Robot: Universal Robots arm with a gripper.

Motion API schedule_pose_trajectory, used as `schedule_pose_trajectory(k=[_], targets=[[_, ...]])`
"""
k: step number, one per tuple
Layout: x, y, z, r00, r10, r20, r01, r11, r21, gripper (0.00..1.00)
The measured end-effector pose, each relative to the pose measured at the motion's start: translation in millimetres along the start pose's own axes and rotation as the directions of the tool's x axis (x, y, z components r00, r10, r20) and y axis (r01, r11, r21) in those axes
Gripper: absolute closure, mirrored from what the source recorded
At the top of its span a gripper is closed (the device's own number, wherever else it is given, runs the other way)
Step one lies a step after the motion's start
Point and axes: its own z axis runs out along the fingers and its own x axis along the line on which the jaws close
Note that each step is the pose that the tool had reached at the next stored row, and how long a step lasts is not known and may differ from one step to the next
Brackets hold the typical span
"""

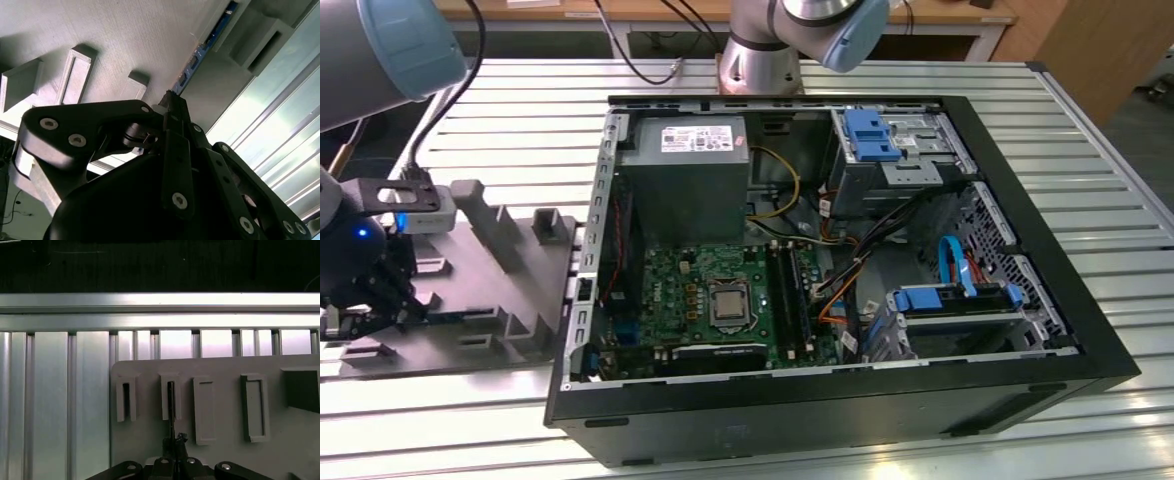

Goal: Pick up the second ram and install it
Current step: 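Pick up the second ram and move it above second insertion slot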

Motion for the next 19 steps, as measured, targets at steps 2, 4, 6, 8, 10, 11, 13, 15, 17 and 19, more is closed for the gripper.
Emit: schedule_pose_trajectory(k=[2, 4, 6, 8, 10, 11, 13, 15, 17, 19], targets=[[-0.1, 0.0, -0.5, 1.0000, 0.000, 0.0002, 0.000, 1.0000, 0.0002, 0.89], [0.0, 0.1, -1.0, 1.0000, -0.002, -0.0003, 0.002, 1.0000, -0.0004, 0.89], [0.0, 0.1, -1.1, 1.0000, -0.002, -0.0004, 0.002, 1.0000, -0.0004, 0.89], [0.0, 0.1, -1.1, 1.0000, -0.005, -0.0006, 0.005, 1.0000, -0.0007, 0.89], [0.0, 0.1, -1.1, 0.9998, -0.017, -0.0010, 0.017, 0.9998, -0.0011, 0.89], [0.0, 0.1, -1.1, 0.9998, -0.019, -0.0011, 0.019, 0.9998, -0.0012, 0.89], [0.0, 0.1, -1.0, 0.9998, -0.020, -0.0011, 0.020, 0.9998, -0.0011, 0.89], [0.0, 0.1, -1.0, 0.9998, -0.020, -0.0011, 0.020, 0.9998, -0.0012, 0.89], [0.0, 0.1, -1.0, 0.9998, -0.020, -0.0012, 0.020, 0.9998, -0.0012, 0.89], [0.0, 0.1, -1.0, 0.9998, -0.021, -0.0012, 0.021, 0.9998, -0.0012, 0.89]])
